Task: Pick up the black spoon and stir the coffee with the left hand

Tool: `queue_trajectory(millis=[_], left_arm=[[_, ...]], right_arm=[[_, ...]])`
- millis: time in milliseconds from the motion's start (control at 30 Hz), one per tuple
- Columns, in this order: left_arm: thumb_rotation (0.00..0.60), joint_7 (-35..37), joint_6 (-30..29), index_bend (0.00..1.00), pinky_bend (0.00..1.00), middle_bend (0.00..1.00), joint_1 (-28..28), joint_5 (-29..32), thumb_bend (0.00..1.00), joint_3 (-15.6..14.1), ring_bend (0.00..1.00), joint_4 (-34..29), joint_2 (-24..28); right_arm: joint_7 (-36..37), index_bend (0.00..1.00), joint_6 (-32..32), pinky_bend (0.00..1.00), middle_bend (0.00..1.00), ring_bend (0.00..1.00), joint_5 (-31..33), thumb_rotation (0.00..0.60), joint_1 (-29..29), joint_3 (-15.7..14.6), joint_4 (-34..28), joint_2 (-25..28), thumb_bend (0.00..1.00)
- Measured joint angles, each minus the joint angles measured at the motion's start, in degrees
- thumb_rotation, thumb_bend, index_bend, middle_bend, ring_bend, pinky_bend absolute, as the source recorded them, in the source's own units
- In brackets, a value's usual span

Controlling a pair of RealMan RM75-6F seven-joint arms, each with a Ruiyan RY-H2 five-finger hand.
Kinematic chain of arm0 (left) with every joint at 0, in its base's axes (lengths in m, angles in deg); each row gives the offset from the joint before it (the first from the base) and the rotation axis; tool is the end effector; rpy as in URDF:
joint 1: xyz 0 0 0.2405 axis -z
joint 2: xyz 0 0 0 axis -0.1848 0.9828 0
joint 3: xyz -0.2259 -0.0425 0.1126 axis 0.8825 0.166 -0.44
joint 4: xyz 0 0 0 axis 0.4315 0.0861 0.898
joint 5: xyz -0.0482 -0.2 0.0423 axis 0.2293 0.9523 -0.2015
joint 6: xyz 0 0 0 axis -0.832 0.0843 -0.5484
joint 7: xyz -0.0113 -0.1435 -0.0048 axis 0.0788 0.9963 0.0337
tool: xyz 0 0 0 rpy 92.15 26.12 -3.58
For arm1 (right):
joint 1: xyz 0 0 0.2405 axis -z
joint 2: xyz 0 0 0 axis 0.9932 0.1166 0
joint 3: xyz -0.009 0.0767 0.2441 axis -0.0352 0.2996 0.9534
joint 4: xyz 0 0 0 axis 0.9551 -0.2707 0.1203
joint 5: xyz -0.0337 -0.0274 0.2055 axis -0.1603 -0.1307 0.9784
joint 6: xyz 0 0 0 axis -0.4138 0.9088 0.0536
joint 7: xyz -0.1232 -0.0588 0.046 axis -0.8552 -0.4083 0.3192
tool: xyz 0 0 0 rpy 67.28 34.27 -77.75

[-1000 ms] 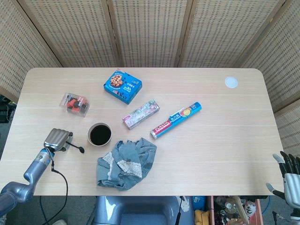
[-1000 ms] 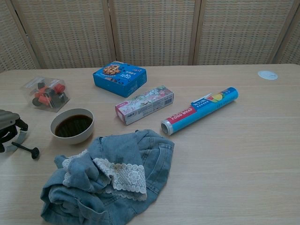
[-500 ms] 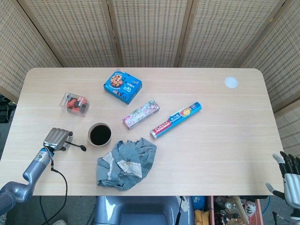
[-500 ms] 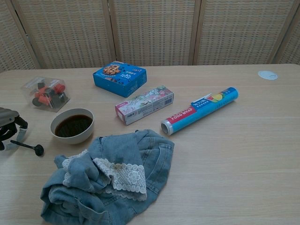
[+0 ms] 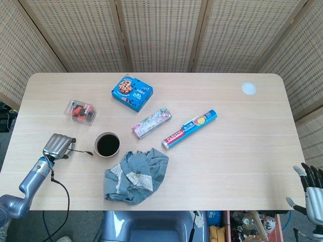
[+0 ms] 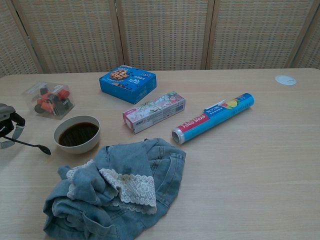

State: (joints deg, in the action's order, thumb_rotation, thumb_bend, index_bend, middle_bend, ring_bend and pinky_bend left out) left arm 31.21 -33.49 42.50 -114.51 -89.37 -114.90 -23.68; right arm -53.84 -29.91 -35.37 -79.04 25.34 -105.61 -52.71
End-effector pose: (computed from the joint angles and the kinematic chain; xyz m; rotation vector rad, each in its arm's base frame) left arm -0.3371 0.3391 0.0325 -1.8649 -0.8096 -0.4855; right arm -0.3639 -0.1235 0.1540 1.2755 -0.8987 0.7760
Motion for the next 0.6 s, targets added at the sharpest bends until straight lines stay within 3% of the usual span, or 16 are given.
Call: queue_trajectory(millis=[600], left_arm=[[0.6, -9.4, -7.4, 0.62, 0.72, 0.84, 0.1, -2.7, 0.39, 0.5, 0.71, -11.6, 9.2]], right_arm=[[0.7, 0.17, -0.5, 0.0, 0.16, 0.0, -0.9, 0.6, 0.0, -0.2, 0.2, -0.2, 0.21]])
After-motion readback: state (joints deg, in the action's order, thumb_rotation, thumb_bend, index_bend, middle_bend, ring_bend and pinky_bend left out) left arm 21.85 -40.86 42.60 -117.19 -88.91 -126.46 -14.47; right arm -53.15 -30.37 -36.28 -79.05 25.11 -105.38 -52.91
